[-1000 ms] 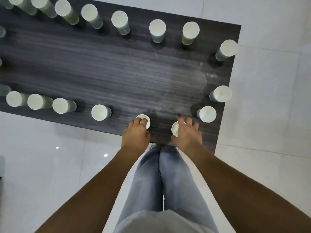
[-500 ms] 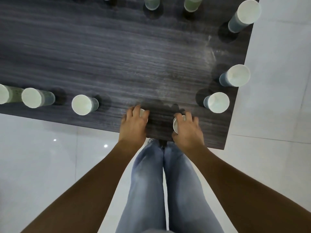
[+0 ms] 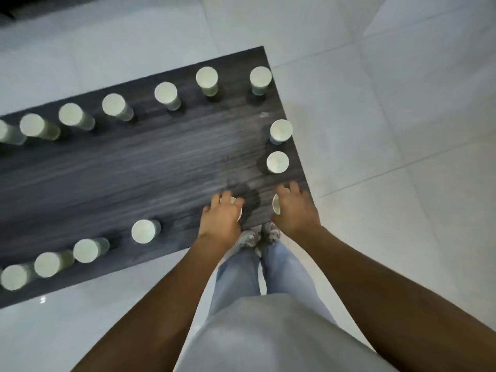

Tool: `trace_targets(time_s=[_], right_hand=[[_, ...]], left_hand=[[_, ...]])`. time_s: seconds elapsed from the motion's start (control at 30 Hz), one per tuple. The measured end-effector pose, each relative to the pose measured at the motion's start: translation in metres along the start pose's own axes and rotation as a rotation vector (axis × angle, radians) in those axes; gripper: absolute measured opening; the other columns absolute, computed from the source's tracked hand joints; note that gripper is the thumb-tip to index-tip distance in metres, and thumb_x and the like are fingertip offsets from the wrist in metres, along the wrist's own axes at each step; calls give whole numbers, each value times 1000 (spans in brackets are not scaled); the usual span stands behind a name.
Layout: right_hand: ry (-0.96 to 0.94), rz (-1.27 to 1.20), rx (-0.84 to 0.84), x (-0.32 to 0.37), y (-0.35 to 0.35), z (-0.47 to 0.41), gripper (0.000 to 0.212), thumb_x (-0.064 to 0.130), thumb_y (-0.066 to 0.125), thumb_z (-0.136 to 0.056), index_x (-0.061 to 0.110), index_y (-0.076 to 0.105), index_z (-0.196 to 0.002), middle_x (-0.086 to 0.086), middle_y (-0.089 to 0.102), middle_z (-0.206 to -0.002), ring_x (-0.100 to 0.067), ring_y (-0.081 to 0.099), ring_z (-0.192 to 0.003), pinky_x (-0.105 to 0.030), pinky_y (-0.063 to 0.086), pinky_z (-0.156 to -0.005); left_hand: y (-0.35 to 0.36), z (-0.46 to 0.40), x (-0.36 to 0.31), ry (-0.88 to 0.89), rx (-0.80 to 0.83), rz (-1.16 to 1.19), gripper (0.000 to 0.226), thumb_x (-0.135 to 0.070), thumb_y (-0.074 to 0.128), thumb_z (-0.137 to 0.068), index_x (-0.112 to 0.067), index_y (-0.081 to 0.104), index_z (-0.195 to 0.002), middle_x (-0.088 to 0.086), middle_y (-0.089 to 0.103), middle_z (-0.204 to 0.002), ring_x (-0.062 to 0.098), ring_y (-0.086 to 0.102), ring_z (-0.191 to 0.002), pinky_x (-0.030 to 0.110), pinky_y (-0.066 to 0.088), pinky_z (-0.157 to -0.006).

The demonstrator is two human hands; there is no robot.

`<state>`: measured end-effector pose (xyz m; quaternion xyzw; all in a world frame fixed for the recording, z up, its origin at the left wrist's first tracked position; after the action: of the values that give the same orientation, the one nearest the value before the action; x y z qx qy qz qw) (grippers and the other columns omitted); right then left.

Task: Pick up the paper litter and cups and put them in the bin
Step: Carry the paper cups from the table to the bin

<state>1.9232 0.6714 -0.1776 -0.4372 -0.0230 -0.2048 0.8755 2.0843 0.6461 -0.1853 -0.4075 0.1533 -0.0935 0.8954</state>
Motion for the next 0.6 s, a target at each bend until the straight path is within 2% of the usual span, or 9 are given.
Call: trace_targets(time_s=[0.27, 0.6], right_hand=[[259, -281, -193, -57, -37, 110, 52, 26, 66, -83, 17, 45, -129, -7, 43, -129, -30, 43, -113, -37, 48, -80], [702, -538, -410, -220, -37, 262, 53, 20, 62, -82, 20, 43, -132, -4, 40, -129, -28, 39, -114, -34, 48, -74]], left_hand=[[-53, 32, -100, 335, -1, -263, 50, -19, 58, -86, -22, 43, -134, 3, 36, -139, 26, 31, -130, 41, 37, -102], [-37, 78, -309, 798, 18, -525, 47, -16, 57, -86, -22, 48, -131, 3, 43, -132, 25, 38, -122, 35, 43, -89]])
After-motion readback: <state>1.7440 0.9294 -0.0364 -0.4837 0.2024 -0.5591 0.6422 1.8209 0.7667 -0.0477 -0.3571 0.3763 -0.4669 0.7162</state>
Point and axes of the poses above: each hand's wrist, its own z-axis away from the middle knuckle, its own y-axis out of the palm, x = y × z, the point moved 3 cm from there along -z, towards the middle knuckle
